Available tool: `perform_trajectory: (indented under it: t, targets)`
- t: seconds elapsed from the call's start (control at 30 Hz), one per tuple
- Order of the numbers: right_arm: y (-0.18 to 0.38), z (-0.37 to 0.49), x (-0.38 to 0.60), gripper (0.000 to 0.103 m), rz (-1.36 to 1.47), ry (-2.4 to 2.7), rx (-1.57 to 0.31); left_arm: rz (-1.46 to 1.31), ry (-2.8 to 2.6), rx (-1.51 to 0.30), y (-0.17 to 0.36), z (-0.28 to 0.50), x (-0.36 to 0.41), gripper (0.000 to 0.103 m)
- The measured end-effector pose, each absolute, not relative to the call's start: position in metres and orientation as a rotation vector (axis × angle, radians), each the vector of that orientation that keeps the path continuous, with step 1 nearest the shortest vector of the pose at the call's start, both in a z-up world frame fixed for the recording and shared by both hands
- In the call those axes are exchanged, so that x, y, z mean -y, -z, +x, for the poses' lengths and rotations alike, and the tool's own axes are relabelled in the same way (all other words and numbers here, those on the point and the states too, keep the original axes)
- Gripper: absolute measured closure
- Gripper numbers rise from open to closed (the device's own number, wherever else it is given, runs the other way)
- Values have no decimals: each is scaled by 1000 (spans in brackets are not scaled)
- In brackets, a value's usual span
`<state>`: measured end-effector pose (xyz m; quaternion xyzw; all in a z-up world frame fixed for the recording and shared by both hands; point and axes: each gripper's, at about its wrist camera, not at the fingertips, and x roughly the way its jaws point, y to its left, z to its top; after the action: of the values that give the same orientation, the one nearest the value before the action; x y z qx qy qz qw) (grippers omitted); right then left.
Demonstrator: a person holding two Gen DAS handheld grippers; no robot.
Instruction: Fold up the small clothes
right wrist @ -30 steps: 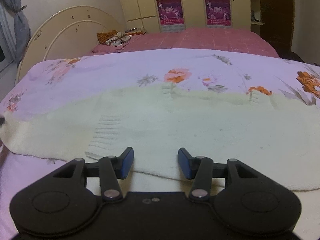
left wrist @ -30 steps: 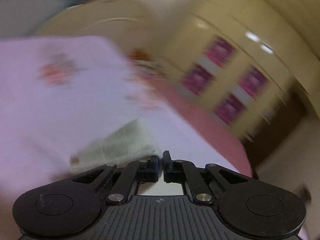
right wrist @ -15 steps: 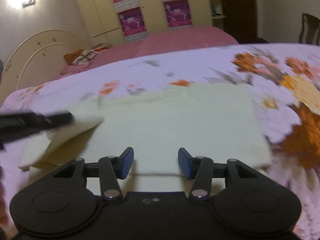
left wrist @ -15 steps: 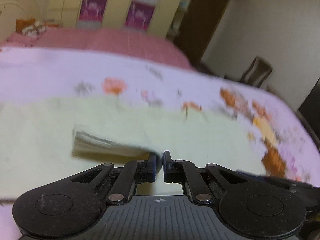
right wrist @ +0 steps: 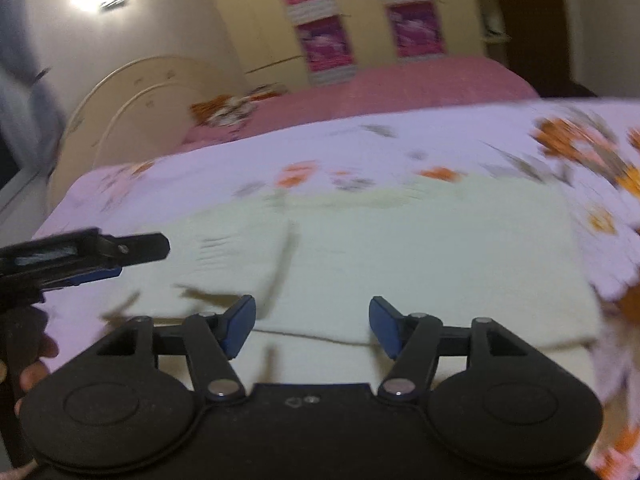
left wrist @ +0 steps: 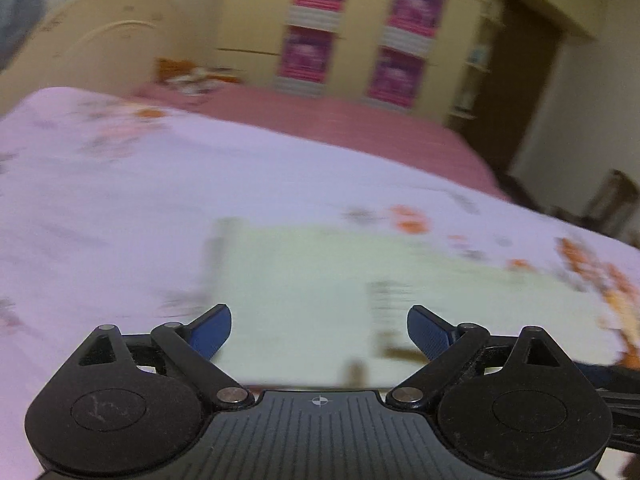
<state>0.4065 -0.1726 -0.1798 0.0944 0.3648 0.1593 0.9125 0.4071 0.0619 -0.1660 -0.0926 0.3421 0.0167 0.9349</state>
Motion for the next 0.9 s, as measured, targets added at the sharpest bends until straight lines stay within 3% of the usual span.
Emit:
perform_trajectory:
  t: [0.1,0.2,0.3,0.37,0.4,0.43,0.67,0.9]
  targets:
    - [183,412,141,42,69,-343,-760,-139,-80,-722,178,399,-76,9]
    - [189,421,120,54,-34,-323,-756,-75,-80,-732,190,389,-76,9]
    - [193,435,108,56,-52,-323,-756,-37,-72,-729,196,376,-75,9]
    - [195,441,102,68,-41,-332,-763,-16,-74,-729,199,377,-69,9]
    - [194,444,101,88,-21,-326,-759,-12,-76,-726,201,378,-68,9]
    - [192,445,103,98,4,-316,-750,-9,-81,-722,202,379,-66,9]
    - [161,426,183,99,281,-141,-624,-37,-164,-692,211,388,-62,9]
    - [199,421,235,99,323,-27,-779,-159,-242,-643,217,389,-71,9]
